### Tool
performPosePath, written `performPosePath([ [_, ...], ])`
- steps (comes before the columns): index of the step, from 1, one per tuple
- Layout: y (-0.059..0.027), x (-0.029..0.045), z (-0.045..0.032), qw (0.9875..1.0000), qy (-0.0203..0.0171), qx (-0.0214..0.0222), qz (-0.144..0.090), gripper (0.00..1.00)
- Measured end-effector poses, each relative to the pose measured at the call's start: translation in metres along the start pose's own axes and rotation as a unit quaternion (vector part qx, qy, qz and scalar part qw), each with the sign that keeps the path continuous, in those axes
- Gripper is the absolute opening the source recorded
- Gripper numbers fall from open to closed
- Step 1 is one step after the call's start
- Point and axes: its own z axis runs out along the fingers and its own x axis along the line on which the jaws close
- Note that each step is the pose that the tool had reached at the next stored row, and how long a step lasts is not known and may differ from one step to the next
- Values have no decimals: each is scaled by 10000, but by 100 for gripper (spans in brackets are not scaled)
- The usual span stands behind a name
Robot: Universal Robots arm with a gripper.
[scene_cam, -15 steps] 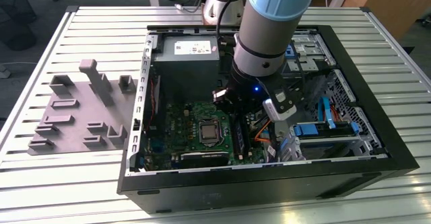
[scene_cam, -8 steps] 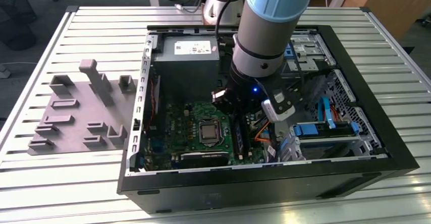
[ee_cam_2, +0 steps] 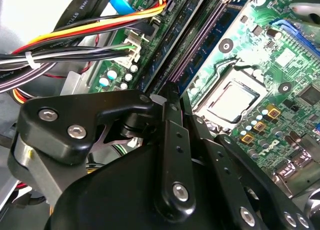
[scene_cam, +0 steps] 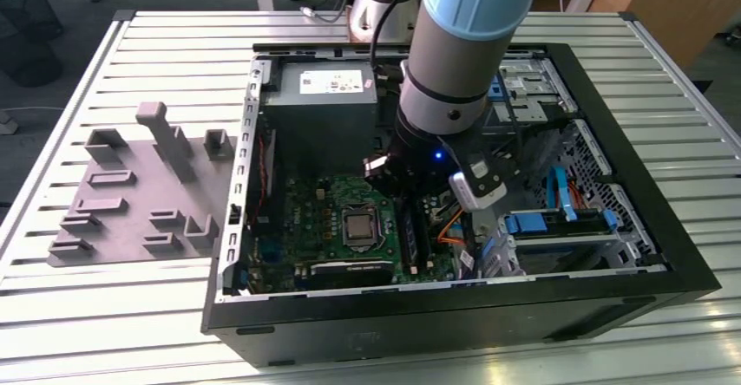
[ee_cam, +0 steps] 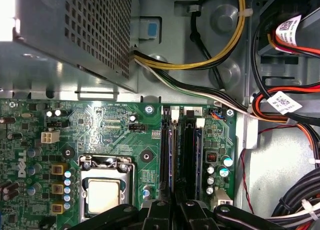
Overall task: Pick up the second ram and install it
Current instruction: 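Insert the second ram into the second slot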
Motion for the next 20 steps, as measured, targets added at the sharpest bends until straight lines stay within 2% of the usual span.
performPosePath([
  [20,0,-1,6,10000,-1,-4,21,14],
])
